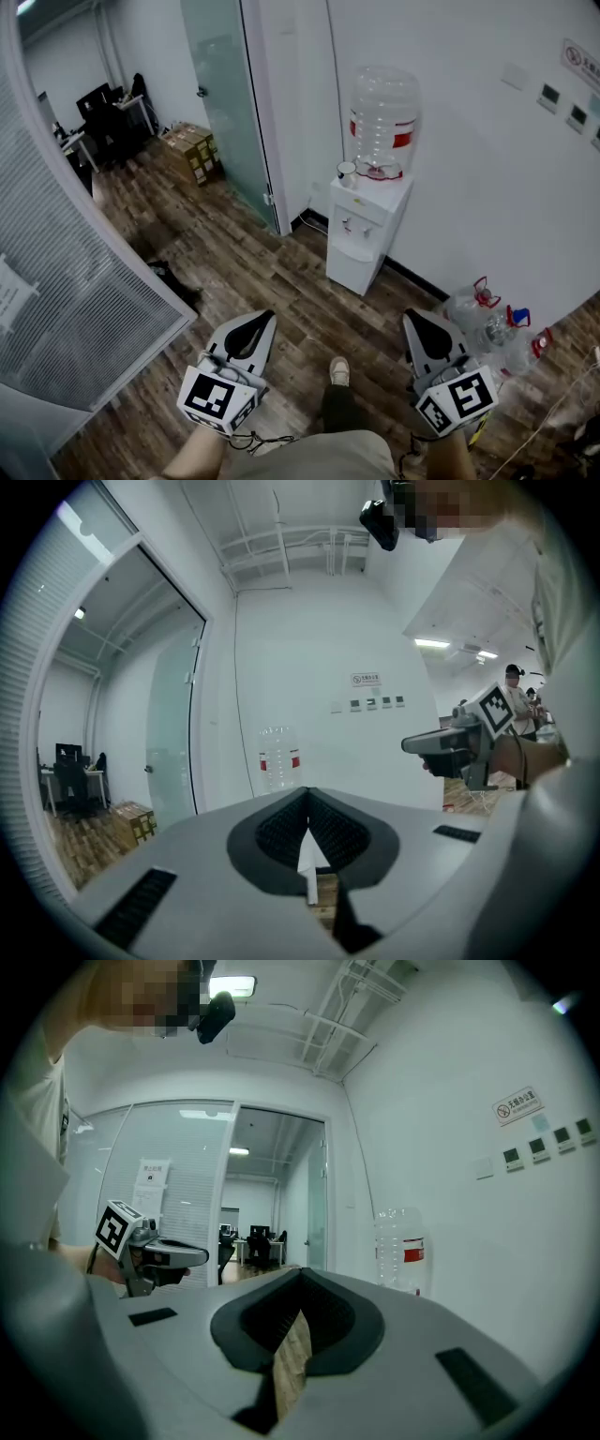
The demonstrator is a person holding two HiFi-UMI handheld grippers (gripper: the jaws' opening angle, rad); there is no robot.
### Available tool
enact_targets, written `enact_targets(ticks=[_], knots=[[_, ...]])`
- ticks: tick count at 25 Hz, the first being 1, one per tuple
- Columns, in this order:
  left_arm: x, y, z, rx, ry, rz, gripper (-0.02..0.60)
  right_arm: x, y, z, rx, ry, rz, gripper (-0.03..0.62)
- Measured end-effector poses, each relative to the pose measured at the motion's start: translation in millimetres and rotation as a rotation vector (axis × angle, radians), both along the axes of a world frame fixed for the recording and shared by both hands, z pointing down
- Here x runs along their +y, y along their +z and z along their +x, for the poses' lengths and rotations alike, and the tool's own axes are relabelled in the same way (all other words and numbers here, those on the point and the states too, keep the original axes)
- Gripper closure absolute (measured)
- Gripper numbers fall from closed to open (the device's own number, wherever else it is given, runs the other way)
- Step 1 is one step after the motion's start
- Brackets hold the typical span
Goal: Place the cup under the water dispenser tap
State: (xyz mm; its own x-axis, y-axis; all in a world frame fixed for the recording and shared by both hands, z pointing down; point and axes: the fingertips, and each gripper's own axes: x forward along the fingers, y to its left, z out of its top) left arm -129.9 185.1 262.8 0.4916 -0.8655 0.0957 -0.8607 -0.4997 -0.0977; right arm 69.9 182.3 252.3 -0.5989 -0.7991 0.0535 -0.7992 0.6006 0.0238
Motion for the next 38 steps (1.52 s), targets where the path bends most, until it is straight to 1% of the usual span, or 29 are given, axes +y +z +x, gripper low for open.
enact_targets(ticks=[2, 6, 13, 16, 19, 24, 30, 33, 38], knots=[[-28, 3, 1, 0.0, -0.009, -0.002, 0.575, -31, 4, 4, -0.005, 0.007, 0.001, 0.588], [-92, 16, 10, -0.003, -0.019, -0.041, 0.575, -96, 12, 12, -0.01, 0.006, -0.033, 0.588], [-200, 14, 30, -0.009, -0.031, -0.058, 0.575, -204, 19, 24, 0.002, -0.036, -0.081, 0.588], [-240, 11, 36, -0.014, -0.043, -0.069, 0.575, -245, 16, 24, 0.013, -0.066, -0.083, 0.588], [-270, 8, 41, -0.015, -0.049, -0.066, 0.575, -278, 13, 23, 0.029, -0.092, -0.072, 0.588], [-295, 13, 44, -0.022, -0.046, -0.084, 0.575, -308, 11, 19, 0.032, -0.1, -0.056, 0.588], [-321, 11, 42, -0.021, -0.023, -0.091, 0.575, -329, 15, 15, 0.032, -0.075, -0.082, 0.588], [-332, 11, 37, -0.014, 0.004, -0.1, 0.575, -337, 17, 11, 0.026, -0.04, -0.09, 0.588], [-354, 16, 31, -0.012, 0.071, -0.109, 0.575, -357, 13, 4, 0.021, 0.022, -0.081, 0.588]])
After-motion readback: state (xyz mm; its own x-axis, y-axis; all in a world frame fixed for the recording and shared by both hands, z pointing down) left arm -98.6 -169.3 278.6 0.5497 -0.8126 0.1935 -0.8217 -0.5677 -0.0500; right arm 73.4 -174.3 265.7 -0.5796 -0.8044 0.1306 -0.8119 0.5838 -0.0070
